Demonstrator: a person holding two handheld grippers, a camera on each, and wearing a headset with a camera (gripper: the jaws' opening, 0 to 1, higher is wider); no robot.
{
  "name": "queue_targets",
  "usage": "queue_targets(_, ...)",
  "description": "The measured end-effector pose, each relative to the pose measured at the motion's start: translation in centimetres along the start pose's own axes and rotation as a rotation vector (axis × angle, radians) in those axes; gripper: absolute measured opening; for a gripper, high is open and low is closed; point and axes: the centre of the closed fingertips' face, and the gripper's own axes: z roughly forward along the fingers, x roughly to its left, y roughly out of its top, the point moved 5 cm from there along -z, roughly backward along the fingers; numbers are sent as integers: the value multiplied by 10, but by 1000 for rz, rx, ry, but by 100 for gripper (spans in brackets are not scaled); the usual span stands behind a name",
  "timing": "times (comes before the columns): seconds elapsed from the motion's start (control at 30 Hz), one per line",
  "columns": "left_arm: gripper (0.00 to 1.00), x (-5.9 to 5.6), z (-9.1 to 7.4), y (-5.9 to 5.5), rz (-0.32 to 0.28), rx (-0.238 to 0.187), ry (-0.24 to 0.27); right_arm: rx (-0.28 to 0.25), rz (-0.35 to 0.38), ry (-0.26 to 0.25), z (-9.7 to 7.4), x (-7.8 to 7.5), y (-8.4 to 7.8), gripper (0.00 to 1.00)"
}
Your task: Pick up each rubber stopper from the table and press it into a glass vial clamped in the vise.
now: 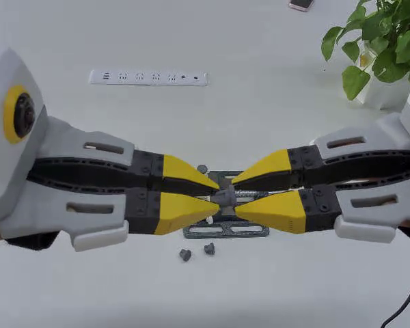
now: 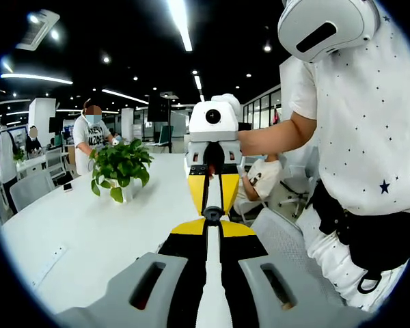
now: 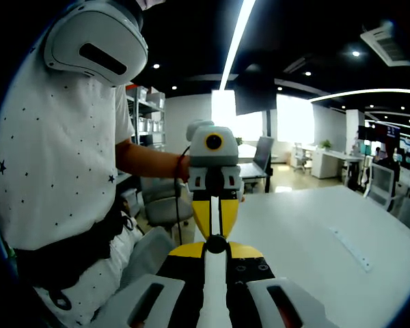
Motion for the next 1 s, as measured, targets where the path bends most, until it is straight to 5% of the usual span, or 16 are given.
queue_targets(0.77, 5, 1, -3, -8, -1, -6, 49, 22, 34, -1, 4, -6, -5, 5)
queue_targets(1.0, 5, 1, -8, -19, -7, 5, 74, 40, 46, -21, 2, -14, -6, 5)
